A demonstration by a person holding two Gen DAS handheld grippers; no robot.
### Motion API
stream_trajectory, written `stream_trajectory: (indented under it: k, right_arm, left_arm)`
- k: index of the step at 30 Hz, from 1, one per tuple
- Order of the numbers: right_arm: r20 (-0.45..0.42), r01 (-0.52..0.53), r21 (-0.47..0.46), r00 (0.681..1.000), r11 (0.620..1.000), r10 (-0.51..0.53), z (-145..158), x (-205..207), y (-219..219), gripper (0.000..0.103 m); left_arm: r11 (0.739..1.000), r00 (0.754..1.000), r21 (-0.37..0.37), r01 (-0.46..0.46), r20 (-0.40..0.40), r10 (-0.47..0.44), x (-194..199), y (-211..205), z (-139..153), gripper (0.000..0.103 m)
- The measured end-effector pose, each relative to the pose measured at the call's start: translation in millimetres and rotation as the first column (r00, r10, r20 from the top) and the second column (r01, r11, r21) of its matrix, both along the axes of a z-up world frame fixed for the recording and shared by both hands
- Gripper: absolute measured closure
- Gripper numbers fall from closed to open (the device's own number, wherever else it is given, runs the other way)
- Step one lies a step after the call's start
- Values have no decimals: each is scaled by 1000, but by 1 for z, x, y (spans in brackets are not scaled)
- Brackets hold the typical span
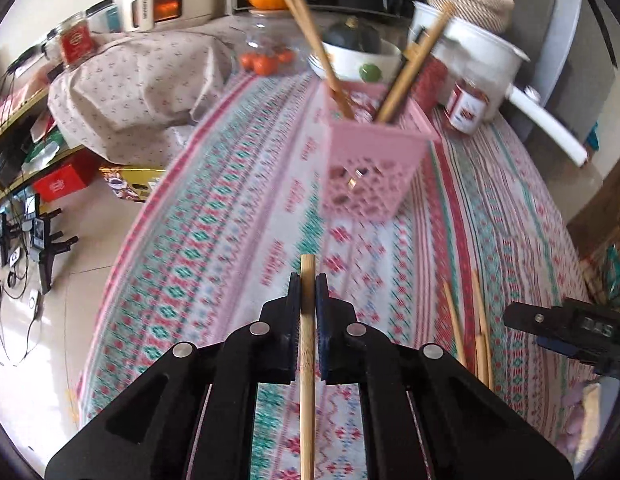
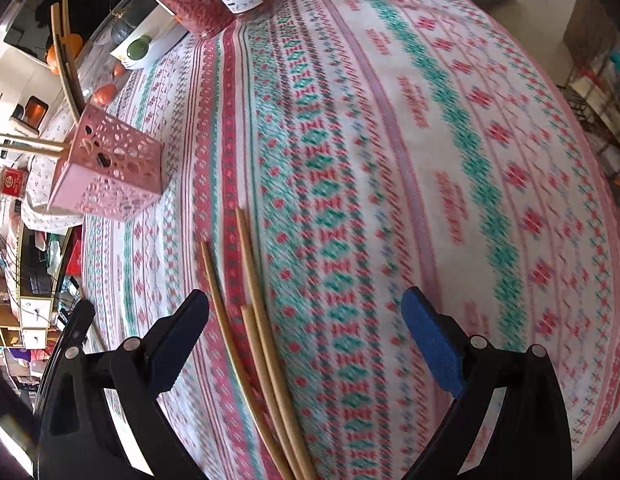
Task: Organize utensils
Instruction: 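Close the right tool on a bamboo chopstick while the left tool holds its own, then lift both held bamboo chopsticks upright over the pink basket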
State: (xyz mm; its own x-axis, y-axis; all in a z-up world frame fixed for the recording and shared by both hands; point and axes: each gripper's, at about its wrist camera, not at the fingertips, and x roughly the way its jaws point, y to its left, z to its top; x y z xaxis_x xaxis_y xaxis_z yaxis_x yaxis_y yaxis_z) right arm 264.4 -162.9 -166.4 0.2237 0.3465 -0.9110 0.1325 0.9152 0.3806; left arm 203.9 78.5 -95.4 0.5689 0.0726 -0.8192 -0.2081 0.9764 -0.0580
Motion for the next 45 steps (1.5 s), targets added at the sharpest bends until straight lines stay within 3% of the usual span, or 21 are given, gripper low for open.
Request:
stream_trajectory:
  k: [6, 11, 16, 18, 20, 22, 25, 29, 36, 45]
  right_arm:
    - [13, 6, -28, 1000, 1000, -5, -4, 24, 19, 13]
    - [61, -35, -156, 997, 987, 45, -1, 33, 43, 38]
    - [117, -101, -333, 982, 937, 147, -2, 31, 74, 60]
    - [154, -130, -359, 969, 924, 196, -2, 28, 88, 90]
    - [159, -152, -376, 961, 914, 225, -2, 28, 99, 97]
    - [165, -146, -362, 962, 921, 218, -2, 29, 99, 97]
    - [176, -113, -248, 971, 962, 159, 1, 33, 80, 98]
    - [247, -66, -168, 963, 984, 107, 22, 31, 62, 98]
    - [409, -24, -74, 911, 997, 52, 77, 7, 46, 97]
    - [531, -11, 20, 847, 1000, -1, 129, -21, 23, 98]
  left_arm:
    - [999, 999, -14, -32, 24, 32, -4, 25, 13, 97]
    - [998, 998, -30, -50, 30, 51, -4, 37, 16, 97]
    - [997, 998, -43, -61, 19, 62, -2, 43, 14, 97]
    - [997, 998, -41, -60, 21, 60, -2, 43, 15, 97]
    - [998, 998, -38, -57, 23, 58, -3, 42, 15, 97]
    - [998, 998, -44, -55, 27, 56, -3, 43, 15, 97]
    - [996, 997, -69, -55, 42, 58, -3, 46, 18, 97]
    - [988, 995, -148, -47, 78, 59, -4, 53, 25, 97]
    - [983, 986, -180, -43, 152, 71, -8, 54, 39, 97]
    - [975, 960, -219, -26, 267, 86, -18, 56, 69, 97]
